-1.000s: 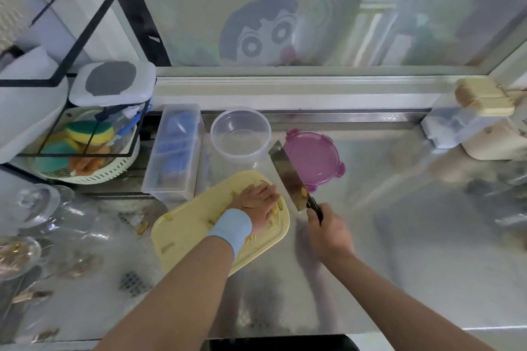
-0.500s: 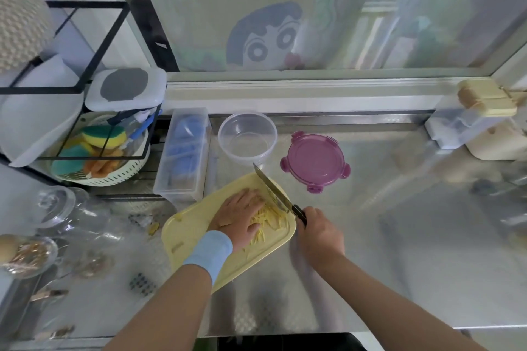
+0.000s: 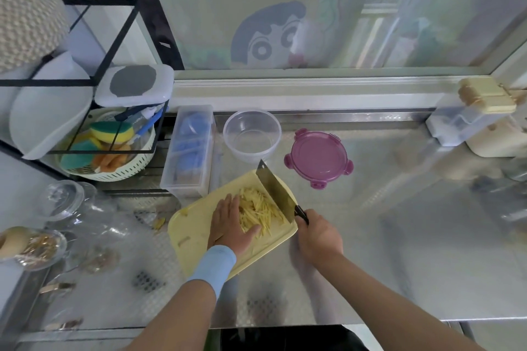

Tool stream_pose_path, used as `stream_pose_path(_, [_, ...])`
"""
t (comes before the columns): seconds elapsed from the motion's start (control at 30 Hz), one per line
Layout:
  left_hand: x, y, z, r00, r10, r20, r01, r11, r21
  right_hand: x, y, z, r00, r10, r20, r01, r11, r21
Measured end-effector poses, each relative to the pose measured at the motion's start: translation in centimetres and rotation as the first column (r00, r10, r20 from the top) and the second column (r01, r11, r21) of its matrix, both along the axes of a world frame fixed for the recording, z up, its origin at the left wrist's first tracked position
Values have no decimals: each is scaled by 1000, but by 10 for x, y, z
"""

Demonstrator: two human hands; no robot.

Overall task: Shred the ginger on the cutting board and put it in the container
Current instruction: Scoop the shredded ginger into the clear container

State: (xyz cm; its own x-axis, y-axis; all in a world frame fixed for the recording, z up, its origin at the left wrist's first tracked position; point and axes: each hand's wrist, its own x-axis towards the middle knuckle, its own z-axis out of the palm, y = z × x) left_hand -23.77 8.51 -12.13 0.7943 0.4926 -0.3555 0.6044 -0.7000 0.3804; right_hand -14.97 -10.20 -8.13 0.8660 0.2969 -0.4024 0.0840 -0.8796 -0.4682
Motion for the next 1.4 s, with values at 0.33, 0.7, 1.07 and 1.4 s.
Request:
stream_pose_path(0.33, [25, -6, -13, 987, 38, 157, -20, 993, -115, -8, 9, -23, 949, -60, -309, 118, 978, 173])
stream_pose_path(0.7, [27, -6, -27, 957, -42, 287, 21, 997, 76, -1, 16, -35, 898, -10, -440, 118, 968, 220])
stream_pose_path(1.07, [32, -5, 9, 861, -7, 509, -3, 1000, 20, -11, 14, 19, 813, -15, -582, 322, 844, 429])
stream_pose_path(1.4, [107, 23, 94, 823, -114, 556, 56, 991, 121, 53, 31, 86, 859, -2, -511, 305, 805, 509])
